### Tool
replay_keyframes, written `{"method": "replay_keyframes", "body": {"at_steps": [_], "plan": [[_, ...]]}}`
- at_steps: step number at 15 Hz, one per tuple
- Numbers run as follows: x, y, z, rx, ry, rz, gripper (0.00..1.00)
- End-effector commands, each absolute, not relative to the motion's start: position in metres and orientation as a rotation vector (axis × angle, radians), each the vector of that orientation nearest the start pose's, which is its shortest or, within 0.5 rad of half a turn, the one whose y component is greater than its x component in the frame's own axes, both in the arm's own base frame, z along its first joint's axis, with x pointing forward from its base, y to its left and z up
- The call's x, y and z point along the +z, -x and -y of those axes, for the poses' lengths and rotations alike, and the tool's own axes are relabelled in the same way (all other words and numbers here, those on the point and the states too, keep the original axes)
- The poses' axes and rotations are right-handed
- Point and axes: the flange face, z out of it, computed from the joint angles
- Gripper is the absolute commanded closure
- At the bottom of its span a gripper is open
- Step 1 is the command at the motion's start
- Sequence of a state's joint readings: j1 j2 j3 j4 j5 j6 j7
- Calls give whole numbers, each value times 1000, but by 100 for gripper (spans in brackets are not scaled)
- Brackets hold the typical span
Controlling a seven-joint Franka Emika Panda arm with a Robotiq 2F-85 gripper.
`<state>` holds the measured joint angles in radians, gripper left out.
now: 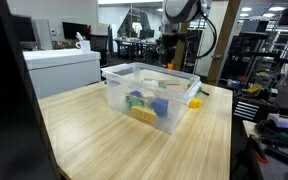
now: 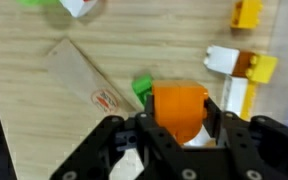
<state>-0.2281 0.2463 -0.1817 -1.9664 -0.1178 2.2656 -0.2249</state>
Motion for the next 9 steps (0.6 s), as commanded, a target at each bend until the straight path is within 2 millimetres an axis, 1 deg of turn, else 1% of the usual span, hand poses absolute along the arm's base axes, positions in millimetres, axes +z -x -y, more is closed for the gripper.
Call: {"method": "replay_keyframes", "body": {"at_steps": [1, 2, 3, 4, 5, 7, 8, 9], "plan": [[434, -555, 182, -228, 3214, 46, 78], [451, -552, 159, -267, 3188, 122, 78], [476, -543, 119, -294, 3143, 251, 78], [477, -534, 102, -279, 3117, 323, 78], [482, -530, 85, -270, 3089, 399, 78], [483, -521, 57, -223, 3033, 564, 78], [479, -521, 53, -192, 3028, 594, 28], [475, -520, 53, -167, 3025, 606, 27]]}}
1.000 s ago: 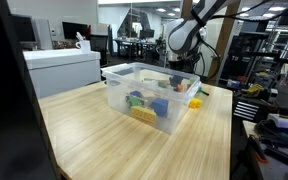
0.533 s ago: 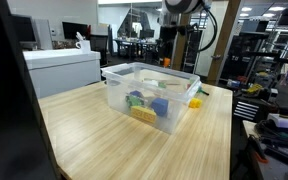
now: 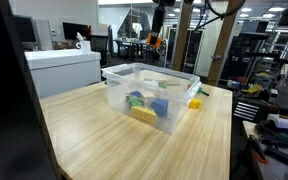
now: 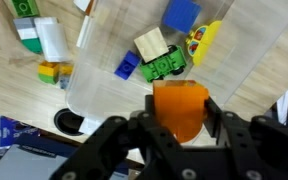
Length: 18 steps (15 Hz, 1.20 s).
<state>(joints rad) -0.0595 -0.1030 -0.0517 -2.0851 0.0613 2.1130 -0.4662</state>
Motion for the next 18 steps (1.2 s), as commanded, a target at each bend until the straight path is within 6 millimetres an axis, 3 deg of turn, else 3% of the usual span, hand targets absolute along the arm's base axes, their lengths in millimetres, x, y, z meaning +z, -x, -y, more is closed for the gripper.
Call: {"method": "replay_keyframes", "body": {"at_steps": [1, 4, 6, 10, 15, 18], "plan": [[471, -522, 58, -169, 3042, 573, 22], [457, -535, 107, -206, 3107, 378, 2], [440, -532, 158, -181, 3131, 314, 0], [407, -508, 248, -38, 3096, 387, 0], [369, -470, 308, 134, 3092, 467, 0], [346, -461, 337, 225, 3149, 363, 0]]}}
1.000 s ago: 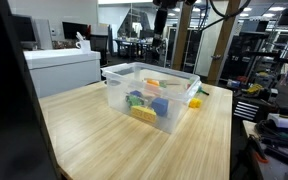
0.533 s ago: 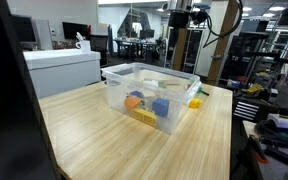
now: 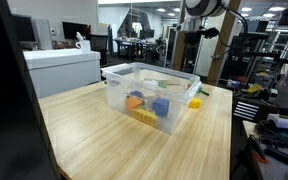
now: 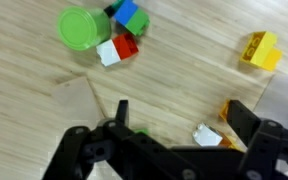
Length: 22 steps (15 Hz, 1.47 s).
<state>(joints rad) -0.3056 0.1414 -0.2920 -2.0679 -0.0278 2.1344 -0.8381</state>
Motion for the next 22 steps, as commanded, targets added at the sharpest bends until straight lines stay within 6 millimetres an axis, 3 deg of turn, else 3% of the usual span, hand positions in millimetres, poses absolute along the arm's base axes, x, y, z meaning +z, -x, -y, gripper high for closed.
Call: {"method": "replay_keyframes", "body": {"at_steps": [1, 4, 9, 14, 17, 19, 22], "plan": [[337, -459, 348, 254, 3172, 319, 0], [307, -452, 375, 344, 3237, 156, 0], [267, -457, 392, 417, 3321, -30, 0], [245, -458, 404, 530, 3354, -159, 0], [238, -457, 399, 569, 3359, -164, 0], [231, -462, 380, 575, 3361, -153, 26], [228, -470, 361, 578, 3359, -135, 49]]}}
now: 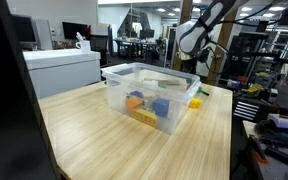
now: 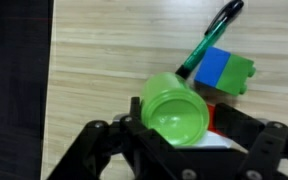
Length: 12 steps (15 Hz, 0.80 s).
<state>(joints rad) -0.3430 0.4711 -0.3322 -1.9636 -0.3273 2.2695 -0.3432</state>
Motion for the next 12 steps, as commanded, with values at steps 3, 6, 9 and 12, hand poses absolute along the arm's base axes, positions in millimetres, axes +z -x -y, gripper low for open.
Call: {"method": "replay_keyframes", "body": {"at_steps": [3, 6, 9, 12], "plan": [[231, -475, 352, 568, 3355, -89, 71], [235, -478, 349, 560, 3360, -74, 91], [260, -489, 335, 465, 3354, -25, 100], [284, -500, 321, 383, 3353, 19, 96]]}}
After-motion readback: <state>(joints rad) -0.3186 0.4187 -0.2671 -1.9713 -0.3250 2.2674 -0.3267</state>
